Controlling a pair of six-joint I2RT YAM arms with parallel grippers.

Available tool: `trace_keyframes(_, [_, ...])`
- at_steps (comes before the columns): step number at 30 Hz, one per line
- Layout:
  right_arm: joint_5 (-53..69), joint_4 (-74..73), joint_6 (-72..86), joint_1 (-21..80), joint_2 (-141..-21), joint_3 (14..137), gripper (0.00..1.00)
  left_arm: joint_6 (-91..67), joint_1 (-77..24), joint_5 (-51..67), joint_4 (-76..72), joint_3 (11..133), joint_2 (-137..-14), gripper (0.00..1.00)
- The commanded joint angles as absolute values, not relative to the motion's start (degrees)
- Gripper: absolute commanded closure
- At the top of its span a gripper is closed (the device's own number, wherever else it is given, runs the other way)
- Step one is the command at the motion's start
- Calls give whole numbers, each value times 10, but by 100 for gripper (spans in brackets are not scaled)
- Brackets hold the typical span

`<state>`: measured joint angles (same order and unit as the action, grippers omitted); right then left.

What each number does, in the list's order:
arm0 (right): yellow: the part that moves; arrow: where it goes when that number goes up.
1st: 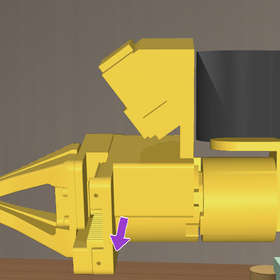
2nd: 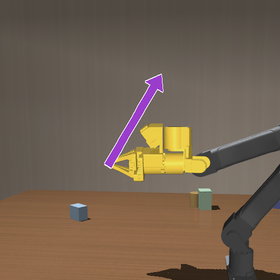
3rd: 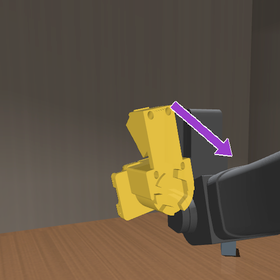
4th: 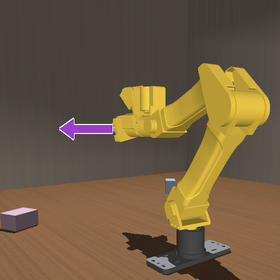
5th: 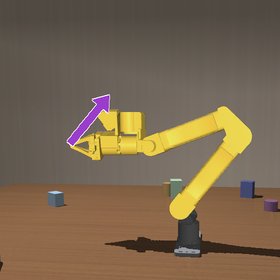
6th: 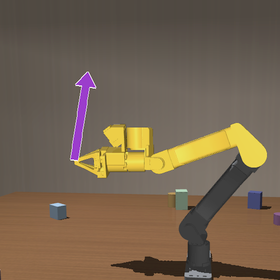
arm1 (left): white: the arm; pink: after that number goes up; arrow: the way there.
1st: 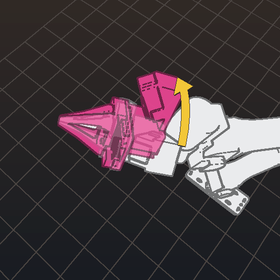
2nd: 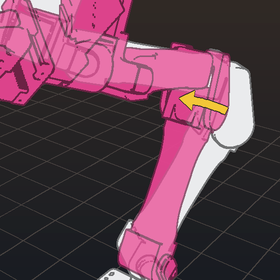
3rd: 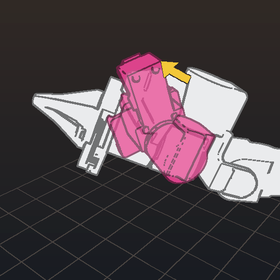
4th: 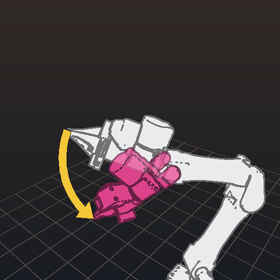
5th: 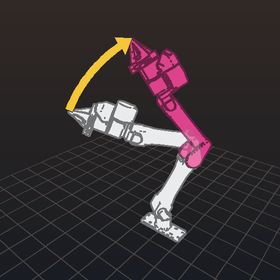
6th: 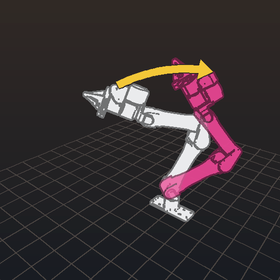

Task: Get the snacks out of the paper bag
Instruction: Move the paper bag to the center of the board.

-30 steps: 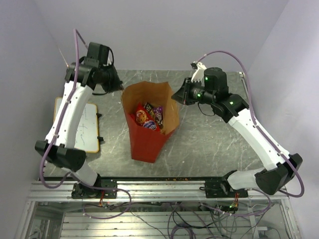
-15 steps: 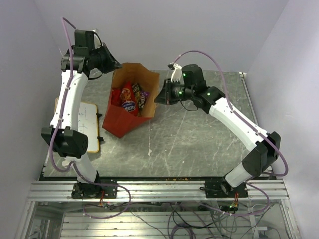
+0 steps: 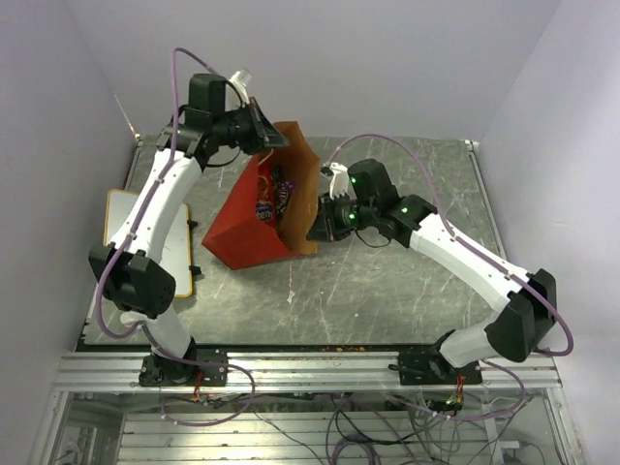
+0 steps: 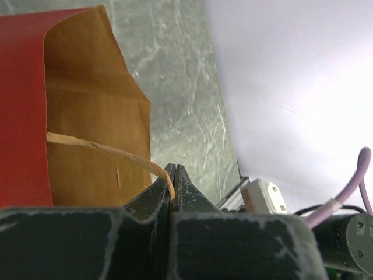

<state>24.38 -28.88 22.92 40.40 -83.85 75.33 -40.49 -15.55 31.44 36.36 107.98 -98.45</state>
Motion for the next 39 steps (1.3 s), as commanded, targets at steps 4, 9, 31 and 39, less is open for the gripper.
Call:
trace_keyframes(4, [239, -309, 187, 408, -777, 691, 87, -388, -225, 309, 318, 998, -898, 93])
trace_keyframes(9, [246, -293, 177, 424, -759, 664, 87, -396, -238, 311, 308, 934, -853, 93])
trace_keyframes(31, [-81, -401, 157, 435, -695, 741, 18, -410, -256, 252, 362, 938, -834, 93])
trace_keyframes(39, [-84, -316, 157, 434, -722, 781, 1, -408, -256, 260, 367, 945, -831, 93])
